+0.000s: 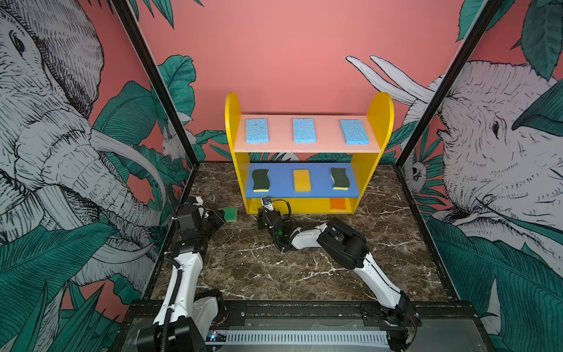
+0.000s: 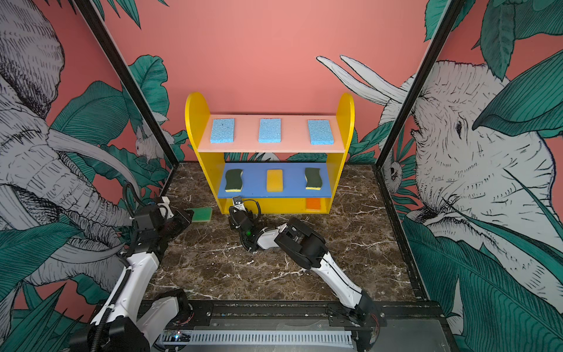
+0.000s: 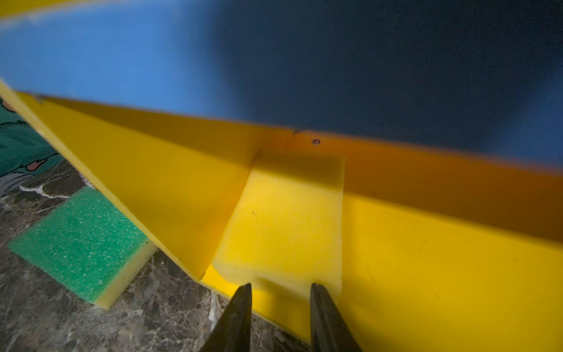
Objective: Place and organize the cleaning sponges onto the shelf
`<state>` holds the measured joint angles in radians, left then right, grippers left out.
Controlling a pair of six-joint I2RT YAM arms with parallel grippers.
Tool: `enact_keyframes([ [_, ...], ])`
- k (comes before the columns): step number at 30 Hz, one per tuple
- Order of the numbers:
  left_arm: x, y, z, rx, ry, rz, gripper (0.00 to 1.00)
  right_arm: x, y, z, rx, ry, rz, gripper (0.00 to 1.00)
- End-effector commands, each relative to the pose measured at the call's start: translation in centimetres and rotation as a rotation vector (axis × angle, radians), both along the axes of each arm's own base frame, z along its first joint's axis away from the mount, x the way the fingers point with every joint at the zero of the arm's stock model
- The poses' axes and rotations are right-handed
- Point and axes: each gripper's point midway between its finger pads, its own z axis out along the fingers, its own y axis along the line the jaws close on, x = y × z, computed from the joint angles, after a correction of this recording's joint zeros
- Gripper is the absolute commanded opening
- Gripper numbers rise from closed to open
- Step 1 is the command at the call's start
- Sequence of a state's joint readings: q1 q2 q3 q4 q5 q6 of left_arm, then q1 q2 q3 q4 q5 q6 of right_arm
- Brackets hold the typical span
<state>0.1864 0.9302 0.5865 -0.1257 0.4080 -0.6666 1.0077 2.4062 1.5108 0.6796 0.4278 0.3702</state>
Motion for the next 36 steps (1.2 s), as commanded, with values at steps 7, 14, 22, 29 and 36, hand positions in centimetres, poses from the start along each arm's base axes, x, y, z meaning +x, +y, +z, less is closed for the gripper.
enact_keyframes([
  [7, 0.3, -0.2, 1.4, -0.003, -0.045, -0.007, 0.0, -0.3, 1.9, 0.6, 0.026, -0.018, 0.044, 0.36],
  [14, 0.3, -0.3, 1.3, 0.001, -0.046, -0.006, 0.0, -0.4, 2.4, 0.5, 0.016, -0.021, 0.06, 0.36],
  [22, 0.2, -0.4, 1.2, 0.002, -0.045, -0.008, 0.0, -0.3, 3.3, 0.5, -0.005, -0.023, 0.093, 0.37],
  [29, 0.2, -0.5, 1.4, 0.001, -0.044, -0.011, 0.0, -0.1, 3.6, 0.3, -0.01, -0.02, 0.096, 0.38],
  [36, 0.2, -0.6, 1.4, -0.003, -0.039, -0.016, 0.0, 0.2, 3.9, 0.0, -0.025, -0.022, 0.102, 0.39],
])
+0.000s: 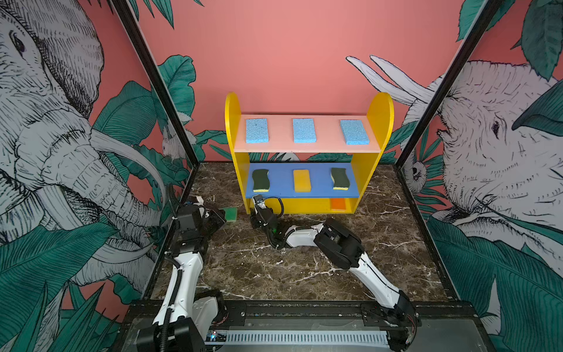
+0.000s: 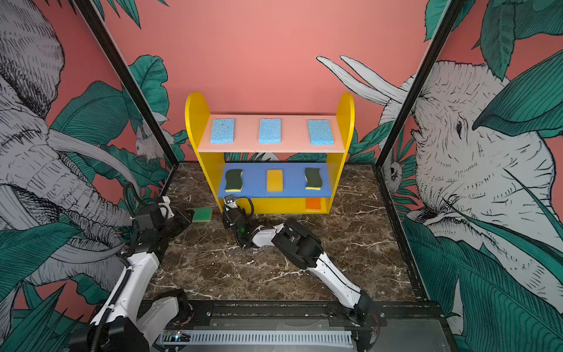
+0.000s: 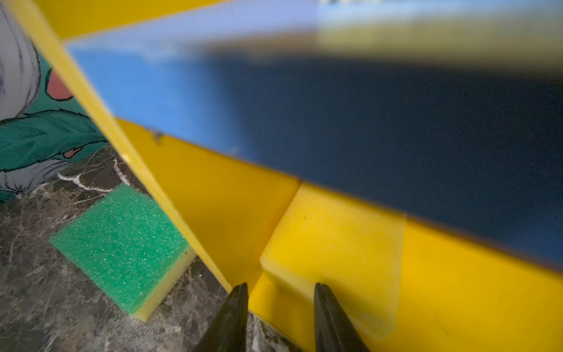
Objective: Place and organize the cleaning sponges onto the shelf
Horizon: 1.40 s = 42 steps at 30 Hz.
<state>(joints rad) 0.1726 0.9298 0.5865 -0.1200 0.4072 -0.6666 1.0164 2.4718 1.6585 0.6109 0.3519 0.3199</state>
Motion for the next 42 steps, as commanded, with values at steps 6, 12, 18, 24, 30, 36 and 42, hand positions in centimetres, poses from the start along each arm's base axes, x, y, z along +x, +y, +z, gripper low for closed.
enact_keyframes([
  [6, 0.1, -0.2, 1.3, -0.004, -0.033, -0.005, 0.0, 0.7, 0.4, -0.6, -0.011, -0.003, -0.001, 0.39],
  [12, 0.1, -0.2, 1.0, 0.002, -0.028, -0.006, 0.0, 0.6, 0.6, -0.3, -0.011, -0.009, 0.012, 0.39],
  [18, 0.0, 0.2, 0.9, 0.026, -0.014, 0.003, 0.0, -0.8, -0.9, 0.7, 0.006, -0.031, 0.022, 0.39],
  [24, -0.3, 0.9, 0.5, 0.052, 0.031, 0.033, 0.05, -3.2, -3.6, 2.9, 0.003, -0.055, 0.024, 0.41],
  [30, -0.8, 2.3, -0.4, 0.113, 0.106, 0.095, 0.21, -6.4, -6.0, 4.4, -0.049, -0.035, 0.069, 0.46],
  [36, -0.9, 4.1, -0.1, 0.14, 0.137, 0.166, 0.37, -8.4, -11.0, 5.5, -0.116, -0.005, 0.016, 0.51],
  [42, -0.9, 4.5, 0.4, 0.137, 0.121, 0.197, 0.31, -9.5, -15.0, 6.3, -0.164, -0.054, -0.035, 0.48],
])
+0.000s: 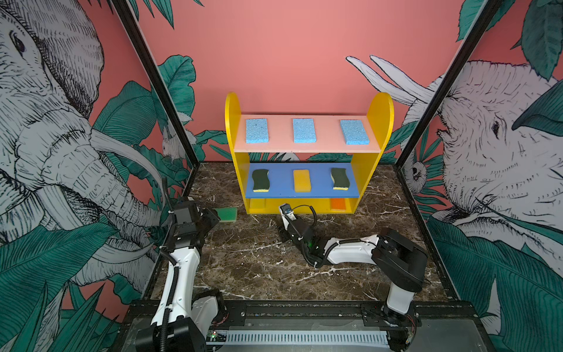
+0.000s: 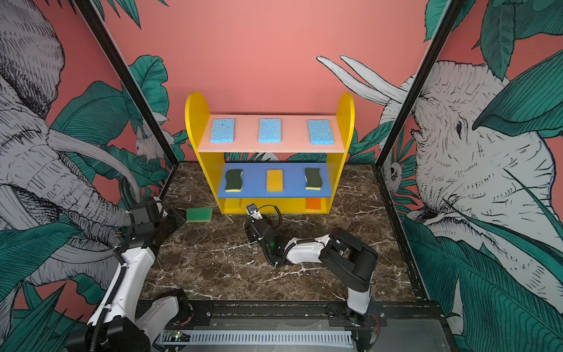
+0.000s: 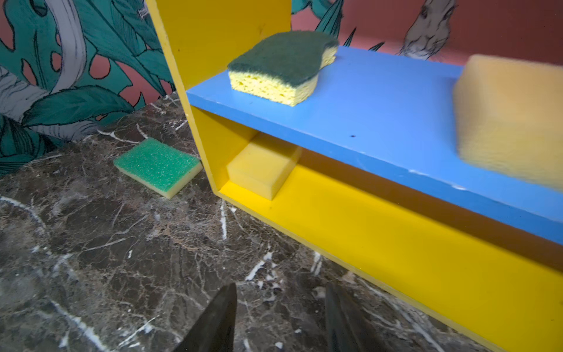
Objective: Place and organize the cleaning sponges onto the shelf
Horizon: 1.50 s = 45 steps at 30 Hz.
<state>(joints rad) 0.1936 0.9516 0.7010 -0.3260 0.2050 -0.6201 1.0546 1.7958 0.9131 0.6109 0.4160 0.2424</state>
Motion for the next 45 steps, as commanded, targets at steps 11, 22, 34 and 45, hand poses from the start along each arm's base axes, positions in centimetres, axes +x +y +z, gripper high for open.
enact_keyframes([
  [11, -0.5, -0.4, 0.3, -0.047, -0.006, 0.006, 0.27, 2.1, 2.8, -0.2, 0.222, -0.083, 0.007, 0.47],
  [22, -0.3, -0.8, 0.4, -0.057, -0.025, -0.019, 0.27, 6.1, 7.1, -1.6, 0.304, -0.078, -0.026, 0.5],
  [34, 0.4, -1.0, 1.2, -0.07, -0.068, -0.035, 0.27, 9.4, 8.3, -3.6, 0.23, -0.064, -0.025, 0.49],
  [45, 0.8, -0.9, 1.2, -0.059, -0.074, -0.035, 0.27, 9.5, 9.1, -6.0, 0.168, -0.016, -0.004, 0.5],
])
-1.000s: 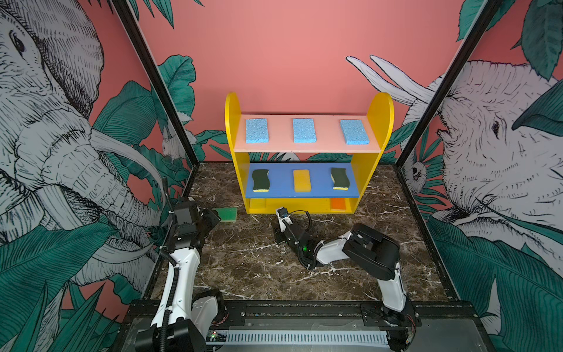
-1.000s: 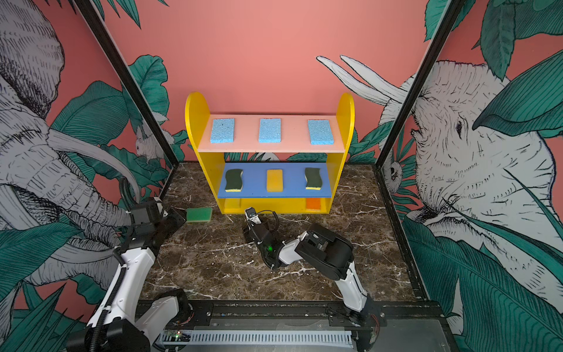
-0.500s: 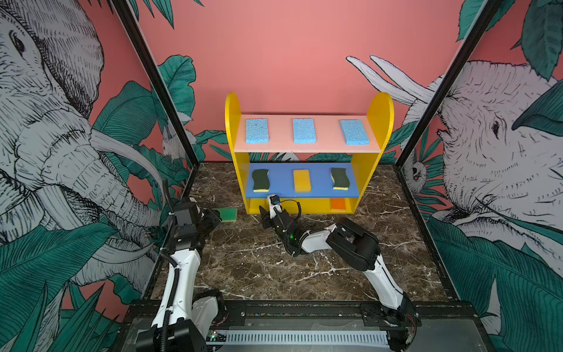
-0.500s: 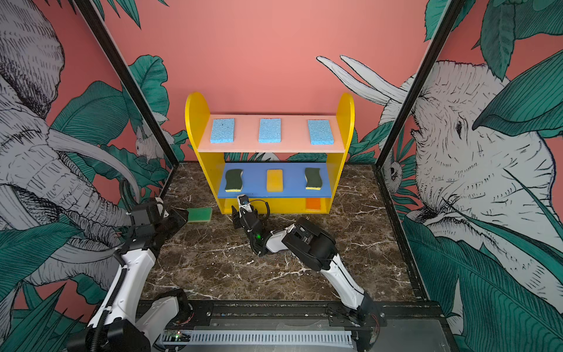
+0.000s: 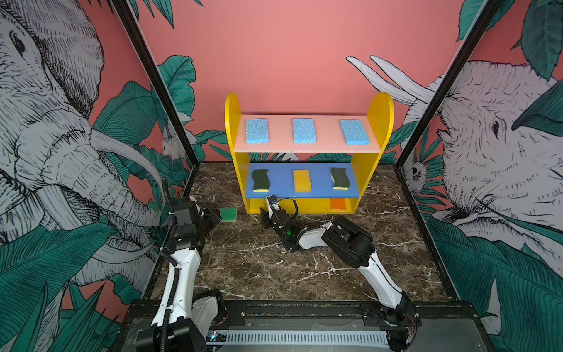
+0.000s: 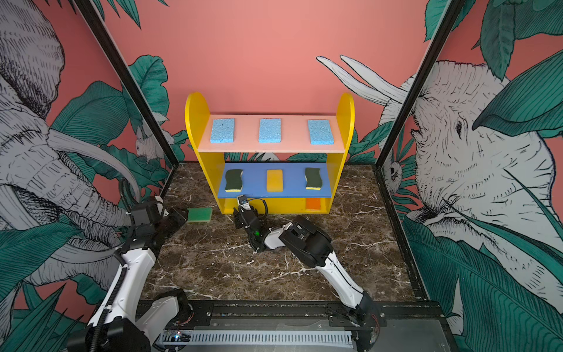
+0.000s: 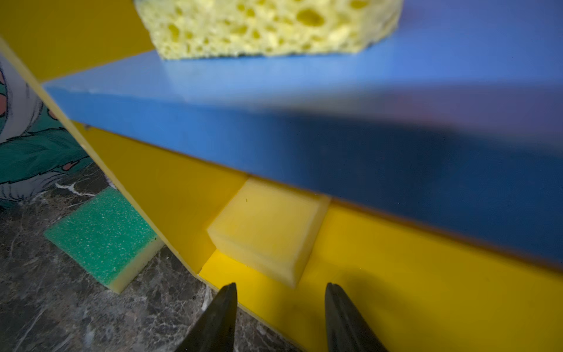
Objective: Place and organize the cleaning sponges onto the shelf
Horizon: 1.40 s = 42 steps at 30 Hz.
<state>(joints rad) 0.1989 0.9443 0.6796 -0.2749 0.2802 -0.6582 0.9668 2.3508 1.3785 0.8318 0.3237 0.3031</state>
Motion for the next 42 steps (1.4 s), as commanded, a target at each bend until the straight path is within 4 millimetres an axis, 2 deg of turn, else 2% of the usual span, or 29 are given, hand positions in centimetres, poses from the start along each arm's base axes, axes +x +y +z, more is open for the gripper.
enact_keyframes([
  [1, 0.4, 0.2, 0.8, 0.009, -0.034, -0.001, 0.27, 0.3, 0.7, -0.1, -0.009, 0.001, 0.01, 0.5],
  [15, 0.7, 0.3, 0.9, 0.017, -0.036, -0.001, 0.27, 1.7, 0.8, -1.1, -0.047, 0.042, 0.005, 0.52],
  [29, 0.9, 0.3, 0.9, 0.008, -0.046, 0.001, 0.27, 1.6, 0.6, -2.2, -0.071, 0.106, -0.004, 0.52],
  [42, 1.0, 0.2, 0.8, 0.002, -0.046, 0.0, 0.27, 1.1, -0.7, -3.7, -0.103, 0.136, -0.033, 0.54],
])
